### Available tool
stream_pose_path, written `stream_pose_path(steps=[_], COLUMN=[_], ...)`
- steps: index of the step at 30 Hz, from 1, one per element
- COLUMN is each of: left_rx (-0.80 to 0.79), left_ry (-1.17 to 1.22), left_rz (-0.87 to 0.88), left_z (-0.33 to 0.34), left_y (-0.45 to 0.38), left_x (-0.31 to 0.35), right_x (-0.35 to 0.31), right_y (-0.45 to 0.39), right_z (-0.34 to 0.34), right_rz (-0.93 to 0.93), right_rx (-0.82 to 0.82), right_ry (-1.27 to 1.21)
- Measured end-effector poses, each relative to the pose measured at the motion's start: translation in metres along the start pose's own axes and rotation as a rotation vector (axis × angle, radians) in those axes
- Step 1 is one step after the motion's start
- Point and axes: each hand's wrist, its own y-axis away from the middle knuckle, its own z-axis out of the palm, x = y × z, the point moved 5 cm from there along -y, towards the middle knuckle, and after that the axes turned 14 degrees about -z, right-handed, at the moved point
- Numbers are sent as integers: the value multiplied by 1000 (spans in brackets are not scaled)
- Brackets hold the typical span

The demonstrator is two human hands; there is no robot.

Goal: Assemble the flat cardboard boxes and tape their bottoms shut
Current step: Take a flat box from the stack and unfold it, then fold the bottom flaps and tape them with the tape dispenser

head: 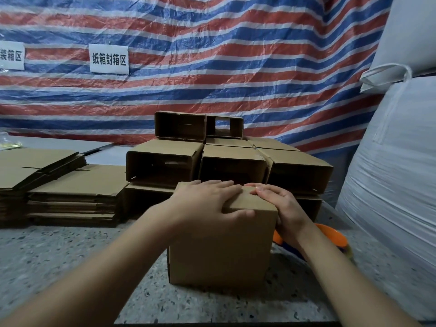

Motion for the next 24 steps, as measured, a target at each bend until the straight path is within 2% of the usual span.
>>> stream_pose_path(steps=[3,6,8,10,12,14,16,20,24], left_rx=[-58,-68,-59,-56,-59,-62,-54,-53,-84], left_ry=[-24,-24,-21,-22,-24,-24,-26,-25,18], left_rz=[-37,-33,-34,-35,-35,-36,-36,-33,-42], left_z=[4,3,2,1,1,2,3,3,3], left_y=[-5,-4,-3,-2,-2,-3,-2,-2,-3], left_x=[-6,-3,-3,-3,-2,-2,-2,-2,-2], right_x=[3,0,-8,-11,-1,19,37,56,62], right_y=[2,-5,-13,-16,-14,-5,5,18,25], right_z=[2,-6,-25,-49,-70,-89,-101,-117,-118], right_rz=[12,-41,-121,-124,66,318,473,554,398], right_rx=[-3,3,90,84,-21,-139,-200,-190,-198], right_ry=[-9,131,451,999,1383,1579,1646,1590,1612])
